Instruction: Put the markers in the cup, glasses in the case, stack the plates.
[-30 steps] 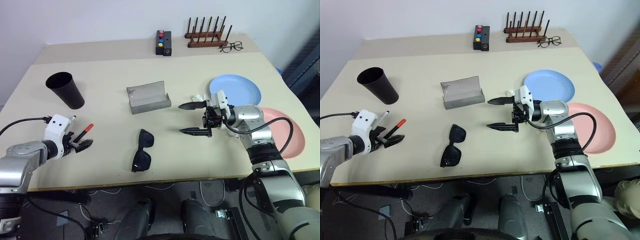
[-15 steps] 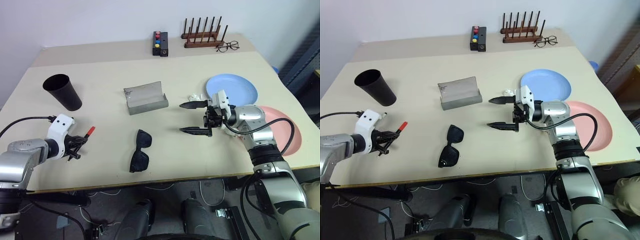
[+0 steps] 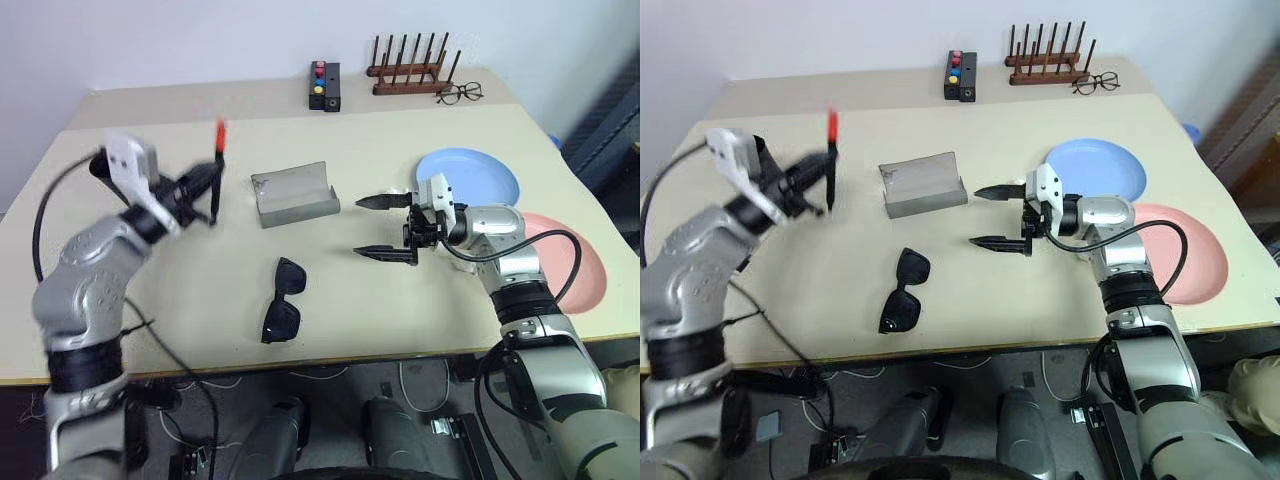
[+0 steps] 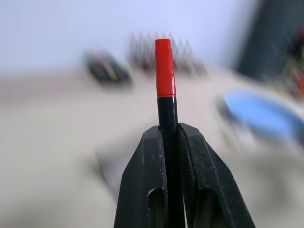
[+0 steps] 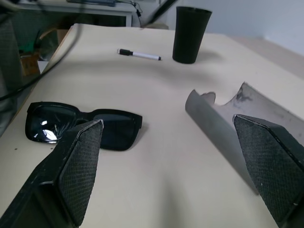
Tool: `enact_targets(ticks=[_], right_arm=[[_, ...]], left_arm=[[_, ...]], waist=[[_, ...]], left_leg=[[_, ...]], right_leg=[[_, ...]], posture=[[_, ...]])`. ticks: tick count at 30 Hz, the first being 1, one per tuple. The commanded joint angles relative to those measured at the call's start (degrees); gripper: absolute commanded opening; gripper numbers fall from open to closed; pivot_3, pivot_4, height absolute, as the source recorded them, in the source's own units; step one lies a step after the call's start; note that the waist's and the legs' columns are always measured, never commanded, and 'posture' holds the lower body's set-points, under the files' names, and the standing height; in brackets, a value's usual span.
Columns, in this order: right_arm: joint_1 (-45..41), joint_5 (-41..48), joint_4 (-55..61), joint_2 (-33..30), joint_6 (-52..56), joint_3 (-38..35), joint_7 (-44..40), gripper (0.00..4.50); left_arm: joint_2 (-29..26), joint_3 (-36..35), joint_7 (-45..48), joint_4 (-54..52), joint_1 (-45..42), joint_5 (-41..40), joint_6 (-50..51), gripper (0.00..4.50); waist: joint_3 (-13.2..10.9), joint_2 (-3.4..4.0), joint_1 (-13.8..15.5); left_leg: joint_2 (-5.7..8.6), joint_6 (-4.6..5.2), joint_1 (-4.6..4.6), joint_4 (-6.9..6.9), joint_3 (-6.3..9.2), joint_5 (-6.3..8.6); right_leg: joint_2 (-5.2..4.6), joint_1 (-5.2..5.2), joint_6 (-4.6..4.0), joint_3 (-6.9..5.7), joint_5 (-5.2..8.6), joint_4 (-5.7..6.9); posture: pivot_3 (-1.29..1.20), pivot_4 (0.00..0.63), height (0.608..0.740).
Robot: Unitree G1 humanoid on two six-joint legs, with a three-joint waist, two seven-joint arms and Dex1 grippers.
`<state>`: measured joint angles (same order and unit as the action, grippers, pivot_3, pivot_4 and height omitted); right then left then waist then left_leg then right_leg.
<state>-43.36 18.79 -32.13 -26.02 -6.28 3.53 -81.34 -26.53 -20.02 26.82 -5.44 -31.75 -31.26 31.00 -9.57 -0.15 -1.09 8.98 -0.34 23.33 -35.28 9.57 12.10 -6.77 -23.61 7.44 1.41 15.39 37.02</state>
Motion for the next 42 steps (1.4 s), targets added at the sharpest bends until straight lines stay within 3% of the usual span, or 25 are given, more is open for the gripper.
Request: enact_targets(ticks=[1,7,22,34,42], right_arm=[[-1.6,0.2,0.1,0.4,-1.0,-0.9,0.1,4.5],[-1.5,0.2,-0.1,0.5,-1.2,-0.9,0.0,4.5],[-2.3,0.2,-1.1,1.6,-1.1,-0.8,0.0,4.5],[-1.3,0.6,0.5,1.8,-0.2,-1.0,0.1,4.5],[-1.1,0.7,1.5,1.5,0.5,-1.2,0.5,4.5]], left_arm=[[0.4,-3.1,-8.5,7.0,-4.2,6.1,-8.8,0.02],[0.0,-3.8,-17.5,14.9,-7.6,14.6,-24.2,0.02],[-3.5,-5.5,-27.5,32.6,-14.6,22.3,-48.8,0.02],[-7.8,-1.7,-38.4,51.8,-18.8,32.0,-61.2,0.02],[-7.7,1.1,-38.6,62.6,-22.3,33.0,-64.9,0.02]], waist=[[0.0,0.0,-0.1],[0.0,-0.04,0.2],[0.0,-0.09,0.0],[0.0,-0.12,0.3],[0.0,-0.13,0.1]], left_leg=[[0.0,0.0,0.0,0.01,-0.03,0.0],[0.01,0.01,0.06,-0.03,-0.03,-0.01],[0.07,0.02,0.07,-0.09,-0.01,-0.01],[0.09,0.03,0.07,-0.11,0.0,-0.01],[0.1,0.03,0.08,-0.11,0.0,-0.01]], right_leg=[[0.0,-0.02,0.0,0.03,0.0,-0.01],[0.05,-0.07,0.02,0.01,0.0,-0.01],[0.04,-0.07,0.03,-0.03,-0.01,0.08],[0.03,-0.08,0.04,-0.03,-0.01,0.13],[0.03,-0.11,0.05,-0.04,-0.01,0.18]], posture=[[0.0,0.15,0.74],[0.0,0.15,0.74],[0.0,0.15,0.74],[0.0,0.15,0.74],[0.0,0.15,0.74]])
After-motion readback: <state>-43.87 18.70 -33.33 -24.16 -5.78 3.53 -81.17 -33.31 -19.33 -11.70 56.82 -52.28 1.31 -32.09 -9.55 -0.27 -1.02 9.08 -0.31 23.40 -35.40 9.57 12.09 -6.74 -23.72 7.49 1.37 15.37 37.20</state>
